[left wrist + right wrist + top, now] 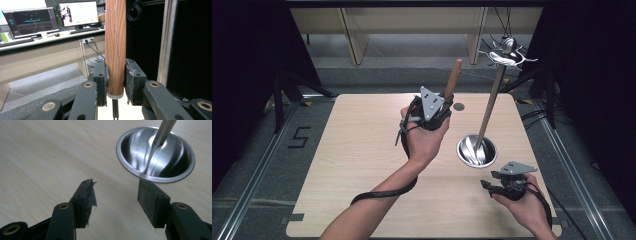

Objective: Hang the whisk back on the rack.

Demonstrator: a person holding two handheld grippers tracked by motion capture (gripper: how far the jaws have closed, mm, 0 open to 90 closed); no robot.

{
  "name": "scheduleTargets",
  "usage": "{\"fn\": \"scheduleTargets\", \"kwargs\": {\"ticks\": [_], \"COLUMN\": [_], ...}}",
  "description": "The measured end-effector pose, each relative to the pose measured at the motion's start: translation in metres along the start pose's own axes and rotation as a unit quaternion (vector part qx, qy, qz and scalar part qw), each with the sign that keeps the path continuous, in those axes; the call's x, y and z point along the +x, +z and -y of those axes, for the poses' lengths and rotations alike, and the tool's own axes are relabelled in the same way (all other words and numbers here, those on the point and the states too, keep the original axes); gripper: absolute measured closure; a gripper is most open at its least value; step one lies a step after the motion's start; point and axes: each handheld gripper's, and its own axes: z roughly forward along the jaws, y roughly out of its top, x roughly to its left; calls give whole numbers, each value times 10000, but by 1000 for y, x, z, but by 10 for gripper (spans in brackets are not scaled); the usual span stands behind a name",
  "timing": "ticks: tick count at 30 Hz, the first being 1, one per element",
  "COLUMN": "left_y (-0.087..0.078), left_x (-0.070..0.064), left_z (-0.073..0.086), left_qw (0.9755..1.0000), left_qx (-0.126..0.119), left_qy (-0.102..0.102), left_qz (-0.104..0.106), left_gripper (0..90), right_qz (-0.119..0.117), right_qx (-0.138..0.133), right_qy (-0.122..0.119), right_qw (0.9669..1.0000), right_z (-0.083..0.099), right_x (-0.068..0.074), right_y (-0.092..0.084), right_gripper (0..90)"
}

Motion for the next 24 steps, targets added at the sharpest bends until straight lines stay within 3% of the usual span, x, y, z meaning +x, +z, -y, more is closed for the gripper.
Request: {"fn": "scheduleTargets", "kwargs": {"ticks": [11,15,16,18,24], "left_y": [4,4,4,5,12], "left_x": [-16,-17,-17,-16,-12], "left_z": [-4,-5,-5,-7,-11], "left_qw": [9999,9999,9999,9999,9999], "left_qx": [-79,-95,-92,-94,-54], "left_qy": [65,77,75,69,100], "left_qz": [-19,-37,-47,-64,-95], "left_gripper": [724,724,724,724,724], "right_qz": [19,20,40,28,11], "right_qx": [-20,-20,-39,-28,-43], "right_qy": [-78,-2,-150,11,-147], "right_qw": [10000,10000,9999,10000,9999], "right_z": [0,0,0,0,0], "right_x": [-2,0,-2,0,-2], "right_y": [-1,0,0,0,-1], "right_gripper": [471,471,471,471,471]}}
